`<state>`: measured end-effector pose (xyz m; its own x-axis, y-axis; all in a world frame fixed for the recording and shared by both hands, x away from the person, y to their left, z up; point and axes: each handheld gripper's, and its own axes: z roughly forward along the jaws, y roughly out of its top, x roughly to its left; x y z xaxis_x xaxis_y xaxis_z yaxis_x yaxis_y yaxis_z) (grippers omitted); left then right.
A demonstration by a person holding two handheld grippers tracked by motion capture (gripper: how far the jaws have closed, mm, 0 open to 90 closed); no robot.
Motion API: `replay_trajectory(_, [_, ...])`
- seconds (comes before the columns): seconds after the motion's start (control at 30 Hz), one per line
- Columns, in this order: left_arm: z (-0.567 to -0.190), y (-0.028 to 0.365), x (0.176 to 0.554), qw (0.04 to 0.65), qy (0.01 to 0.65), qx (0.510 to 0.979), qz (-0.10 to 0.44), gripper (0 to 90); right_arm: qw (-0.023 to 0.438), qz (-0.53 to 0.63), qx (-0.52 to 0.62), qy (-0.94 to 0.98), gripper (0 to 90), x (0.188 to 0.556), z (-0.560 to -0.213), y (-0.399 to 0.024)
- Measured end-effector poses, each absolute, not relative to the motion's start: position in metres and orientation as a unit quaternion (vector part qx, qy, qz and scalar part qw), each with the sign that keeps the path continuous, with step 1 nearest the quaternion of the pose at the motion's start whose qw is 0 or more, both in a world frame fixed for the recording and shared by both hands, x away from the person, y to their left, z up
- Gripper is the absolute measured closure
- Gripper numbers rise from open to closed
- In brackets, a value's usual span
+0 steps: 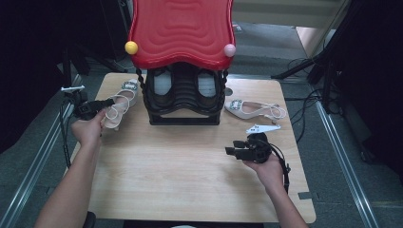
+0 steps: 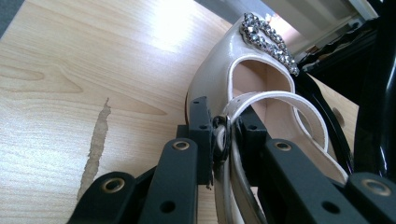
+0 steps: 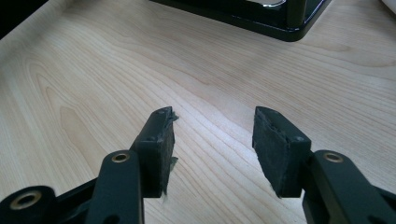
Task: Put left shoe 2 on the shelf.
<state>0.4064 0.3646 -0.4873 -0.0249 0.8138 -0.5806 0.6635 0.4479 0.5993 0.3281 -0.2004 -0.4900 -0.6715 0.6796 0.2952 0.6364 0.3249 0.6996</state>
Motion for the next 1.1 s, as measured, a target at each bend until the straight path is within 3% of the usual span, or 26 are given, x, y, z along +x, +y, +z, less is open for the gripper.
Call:
replay_trajectory(0.43, [-0.439, 0.369, 0.417, 0.485, 0.703, 0.513, 0.089, 81.0, 0.025, 0.416, 0.405, 0.814, 49.8, 0.329, -0.491, -0.2])
replay_trajectory(1.1, [-0.309, 0.352, 0.432, 0.531, 0.656, 0.522, 0.126, 80.9, 0.025, 0.419, 0.402, 0.814, 49.0, 0.329, -0.49, -0.2])
